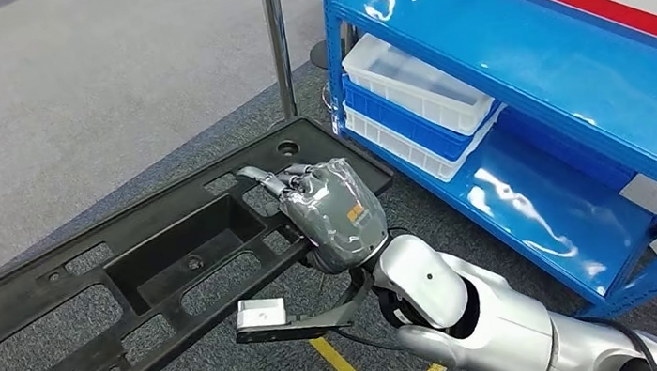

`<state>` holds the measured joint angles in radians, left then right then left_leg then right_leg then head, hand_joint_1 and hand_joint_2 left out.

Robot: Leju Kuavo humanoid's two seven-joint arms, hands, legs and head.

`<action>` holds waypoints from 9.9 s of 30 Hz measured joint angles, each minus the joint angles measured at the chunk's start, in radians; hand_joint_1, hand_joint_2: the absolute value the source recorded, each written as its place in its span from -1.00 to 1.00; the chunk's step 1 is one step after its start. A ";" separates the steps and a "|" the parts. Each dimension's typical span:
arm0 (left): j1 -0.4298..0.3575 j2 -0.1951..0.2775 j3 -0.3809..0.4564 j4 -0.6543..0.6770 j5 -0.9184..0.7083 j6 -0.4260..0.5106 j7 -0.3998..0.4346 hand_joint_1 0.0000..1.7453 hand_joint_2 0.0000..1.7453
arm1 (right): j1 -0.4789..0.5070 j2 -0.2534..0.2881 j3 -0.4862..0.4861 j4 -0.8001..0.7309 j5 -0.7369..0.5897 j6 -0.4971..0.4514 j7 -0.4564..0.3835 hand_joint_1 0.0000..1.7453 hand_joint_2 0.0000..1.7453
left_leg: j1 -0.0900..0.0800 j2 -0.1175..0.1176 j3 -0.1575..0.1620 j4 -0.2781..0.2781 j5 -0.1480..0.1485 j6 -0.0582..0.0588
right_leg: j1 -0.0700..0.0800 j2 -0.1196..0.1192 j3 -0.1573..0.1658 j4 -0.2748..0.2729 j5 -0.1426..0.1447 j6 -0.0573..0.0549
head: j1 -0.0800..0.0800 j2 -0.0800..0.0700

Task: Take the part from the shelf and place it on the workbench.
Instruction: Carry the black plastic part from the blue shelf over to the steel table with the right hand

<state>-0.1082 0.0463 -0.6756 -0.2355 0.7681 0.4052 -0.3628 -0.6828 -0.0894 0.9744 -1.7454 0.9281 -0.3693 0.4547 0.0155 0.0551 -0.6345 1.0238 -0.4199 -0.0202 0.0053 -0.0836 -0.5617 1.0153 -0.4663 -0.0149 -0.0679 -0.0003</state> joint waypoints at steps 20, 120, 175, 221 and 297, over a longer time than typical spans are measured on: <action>0.002 0.000 -0.002 0.000 0.004 0.000 -0.012 -1.00 1.00 | 0.009 -0.016 -0.001 -0.017 0.017 -0.001 0.004 1.00 1.00 | -0.002 -0.137 -0.046 0.022 0.003 0.010 | -0.012 0.128 -0.016 -0.007 0.022 -0.018 | 0.012 0.000; 0.003 0.010 -0.035 0.000 -0.007 -0.052 -0.010 -1.00 1.00 | 0.040 -0.043 -0.004 -0.044 0.041 0.034 0.014 1.00 1.00 | -0.016 -0.058 -0.074 0.124 -0.016 0.043 | -0.013 0.097 -0.037 0.051 -0.007 -0.014 | 0.002 0.000; 0.000 0.006 -0.038 0.000 0.025 0.070 0.028 -1.00 1.00 | 0.048 -0.048 -0.005 -0.054 0.013 0.065 0.030 1.00 1.00 | -0.015 -0.061 -0.032 0.182 -0.145 0.021 | -0.026 0.094 -0.070 0.047 0.024 -0.005 | 0.000 0.000; 0.000 0.000 -0.038 0.000 0.031 0.078 0.030 -1.00 1.00 | 0.042 -0.049 -0.006 -0.042 0.009 0.001 0.015 1.00 1.00 | -0.022 -0.038 0.021 -0.030 0.001 0.063 | -0.015 0.036 -0.035 0.062 -0.032 0.028 | -0.005 0.000; 0.020 0.032 -0.053 0.000 0.050 0.092 0.033 -1.00 1.00 | 0.141 -0.199 -0.115 -0.138 -0.018 0.021 0.115 1.00 1.00 | -0.014 -0.168 -0.004 0.014 -0.020 0.040 | -0.020 0.120 -0.041 0.036 0.005 0.012 | -0.008 0.000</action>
<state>-0.0886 0.0779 -0.7287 -0.2358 0.8179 0.4975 -0.3301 -0.5418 -0.2888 0.8596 -1.8831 0.9101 -0.3484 0.5699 0.0011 -0.1133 -0.6381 1.0382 -0.4402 0.0203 -0.0147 0.0360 -0.6025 1.0508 -0.4609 -0.0029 -0.0758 -0.0004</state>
